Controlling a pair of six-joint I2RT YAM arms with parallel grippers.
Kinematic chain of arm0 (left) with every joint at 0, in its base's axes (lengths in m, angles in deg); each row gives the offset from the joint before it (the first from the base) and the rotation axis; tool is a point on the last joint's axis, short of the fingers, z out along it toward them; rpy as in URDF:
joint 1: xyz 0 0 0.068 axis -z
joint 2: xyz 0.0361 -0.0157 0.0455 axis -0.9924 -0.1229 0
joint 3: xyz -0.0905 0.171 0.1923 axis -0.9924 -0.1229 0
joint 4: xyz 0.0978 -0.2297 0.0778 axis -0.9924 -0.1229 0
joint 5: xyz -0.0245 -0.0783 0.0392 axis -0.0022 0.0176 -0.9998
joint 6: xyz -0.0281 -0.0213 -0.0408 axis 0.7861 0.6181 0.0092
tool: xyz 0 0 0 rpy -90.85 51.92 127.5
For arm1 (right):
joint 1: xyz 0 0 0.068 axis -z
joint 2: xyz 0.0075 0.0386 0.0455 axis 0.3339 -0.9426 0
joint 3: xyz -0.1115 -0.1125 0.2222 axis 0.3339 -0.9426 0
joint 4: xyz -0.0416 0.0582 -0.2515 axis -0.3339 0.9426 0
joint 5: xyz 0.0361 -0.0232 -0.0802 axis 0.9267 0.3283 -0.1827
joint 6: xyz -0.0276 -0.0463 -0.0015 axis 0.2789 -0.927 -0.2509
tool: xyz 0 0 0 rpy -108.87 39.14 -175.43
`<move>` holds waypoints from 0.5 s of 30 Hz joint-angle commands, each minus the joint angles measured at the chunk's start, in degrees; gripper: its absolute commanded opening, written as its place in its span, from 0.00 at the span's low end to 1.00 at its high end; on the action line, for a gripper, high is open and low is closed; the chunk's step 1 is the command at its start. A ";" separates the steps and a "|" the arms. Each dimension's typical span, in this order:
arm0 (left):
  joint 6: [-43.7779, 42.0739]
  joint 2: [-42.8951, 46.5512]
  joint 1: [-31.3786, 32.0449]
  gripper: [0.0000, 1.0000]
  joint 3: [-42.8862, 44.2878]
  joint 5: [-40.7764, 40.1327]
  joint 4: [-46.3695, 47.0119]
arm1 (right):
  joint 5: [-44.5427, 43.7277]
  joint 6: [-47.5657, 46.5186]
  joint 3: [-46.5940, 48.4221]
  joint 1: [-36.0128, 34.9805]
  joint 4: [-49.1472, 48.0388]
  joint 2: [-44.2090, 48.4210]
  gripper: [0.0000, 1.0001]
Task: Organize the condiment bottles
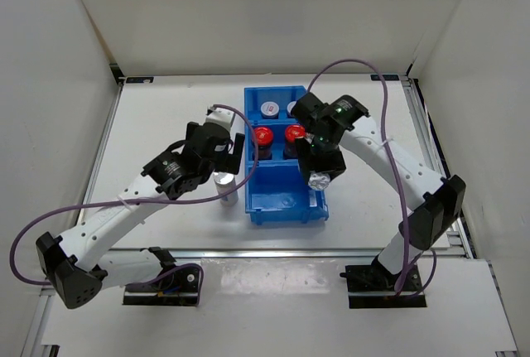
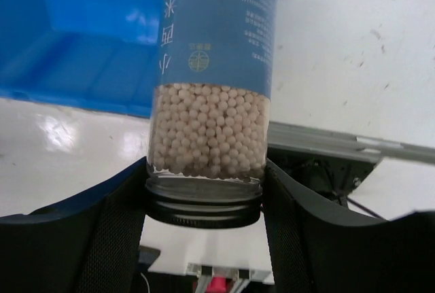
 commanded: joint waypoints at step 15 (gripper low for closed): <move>1.23 3.49 0.91 1.00 -1.66 -1.28 -1.62 | 6.50 2.45 -0.04 -1.05 0.62 2.51 0.00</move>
